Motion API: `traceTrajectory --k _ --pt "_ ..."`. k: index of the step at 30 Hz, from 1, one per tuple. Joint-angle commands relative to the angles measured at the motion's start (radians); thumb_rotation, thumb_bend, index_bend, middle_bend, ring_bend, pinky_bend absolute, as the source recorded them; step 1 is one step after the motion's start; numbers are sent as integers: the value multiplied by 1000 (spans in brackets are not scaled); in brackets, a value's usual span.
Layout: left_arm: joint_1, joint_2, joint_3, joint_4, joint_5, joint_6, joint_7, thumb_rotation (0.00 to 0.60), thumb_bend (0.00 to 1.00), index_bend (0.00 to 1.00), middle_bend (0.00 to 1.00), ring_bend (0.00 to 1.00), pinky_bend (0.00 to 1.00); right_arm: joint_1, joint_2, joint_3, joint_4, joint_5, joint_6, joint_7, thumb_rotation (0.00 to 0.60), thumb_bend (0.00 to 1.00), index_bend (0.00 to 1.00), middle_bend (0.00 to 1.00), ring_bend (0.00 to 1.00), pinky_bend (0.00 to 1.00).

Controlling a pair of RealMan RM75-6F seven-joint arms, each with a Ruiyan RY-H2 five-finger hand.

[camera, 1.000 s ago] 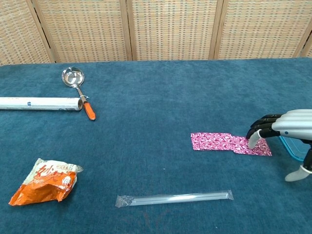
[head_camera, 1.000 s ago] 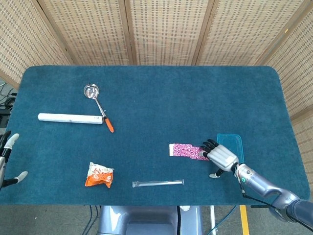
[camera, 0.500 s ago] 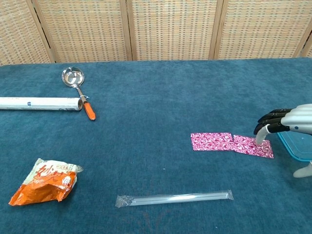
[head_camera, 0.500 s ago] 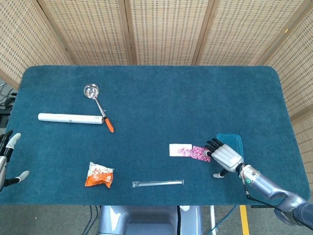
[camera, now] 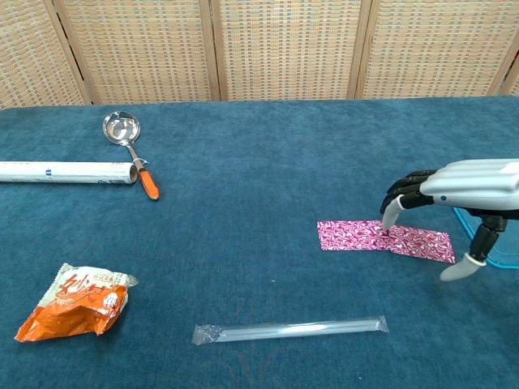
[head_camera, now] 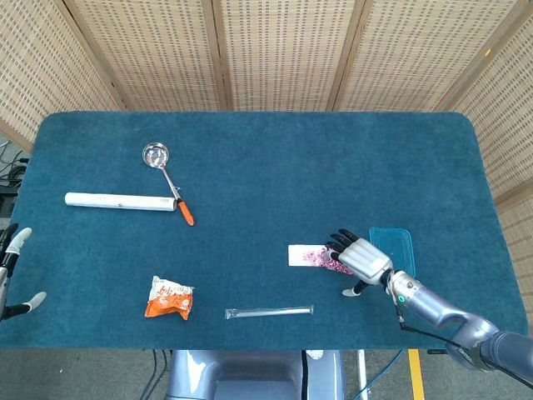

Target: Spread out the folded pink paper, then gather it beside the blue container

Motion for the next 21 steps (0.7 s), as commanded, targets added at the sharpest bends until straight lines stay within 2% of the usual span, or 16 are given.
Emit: traceTrajectory --k 1,13,21 --pt "2 2 1 6 -1 -1 -8 600 33 0 0 0 0 9 -18 6 7 5 -15 -12 600 205 233 161 0 0" --pt "7 8 4 26 -3 -1 -36 600 34 0 0 0 0 18 -82 5 78 8 -35 -42 600 206 233 162 0 0" --pt "8 6 3 32 -6 -3 -40 600 34 0 0 0 0 17 -88 -11 76 -10 -25 -47 600 206 233 162 0 0"
